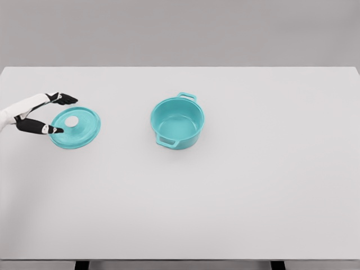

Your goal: Cover the pot with left arm

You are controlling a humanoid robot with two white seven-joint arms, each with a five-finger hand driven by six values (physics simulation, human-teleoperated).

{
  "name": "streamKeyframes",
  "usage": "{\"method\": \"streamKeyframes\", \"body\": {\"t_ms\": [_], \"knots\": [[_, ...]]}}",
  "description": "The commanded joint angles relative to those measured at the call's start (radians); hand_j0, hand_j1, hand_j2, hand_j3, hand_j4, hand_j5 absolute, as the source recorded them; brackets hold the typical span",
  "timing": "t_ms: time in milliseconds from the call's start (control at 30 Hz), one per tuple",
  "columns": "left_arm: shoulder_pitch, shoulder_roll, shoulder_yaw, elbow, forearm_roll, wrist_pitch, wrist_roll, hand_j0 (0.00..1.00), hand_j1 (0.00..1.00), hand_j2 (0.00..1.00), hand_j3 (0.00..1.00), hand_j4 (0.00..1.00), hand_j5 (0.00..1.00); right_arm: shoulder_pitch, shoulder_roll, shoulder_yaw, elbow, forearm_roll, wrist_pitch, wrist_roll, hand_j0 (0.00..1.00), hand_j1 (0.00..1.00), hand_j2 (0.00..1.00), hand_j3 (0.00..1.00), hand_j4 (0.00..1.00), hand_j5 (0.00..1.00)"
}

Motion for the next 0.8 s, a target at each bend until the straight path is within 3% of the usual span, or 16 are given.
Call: {"method": "streamKeyframes", "body": {"t_ms": [0, 767], "knots": [[0.0, -0.021, 0.001, 0.033, -0.015, 0.002, 0.001, 0.83, 0.83, 0.83, 0.83, 0.83, 0.83, 0.0, 0.0, 0.0, 0.0, 0.001, 0.0, 0.0, 1.0, 1.0, 1.0, 1.0, 1.0, 1.0], [-0.028, -0.058, -0.019, 0.056, -0.041, 0.069, -0.004, 0.8, 0.8, 0.8, 0.8, 0.8, 0.8, 0.0, 0.0, 0.0, 0.0, 0.001, 0.0, 0.0, 1.0, 1.0, 1.0, 1.0, 1.0, 1.0]]}}
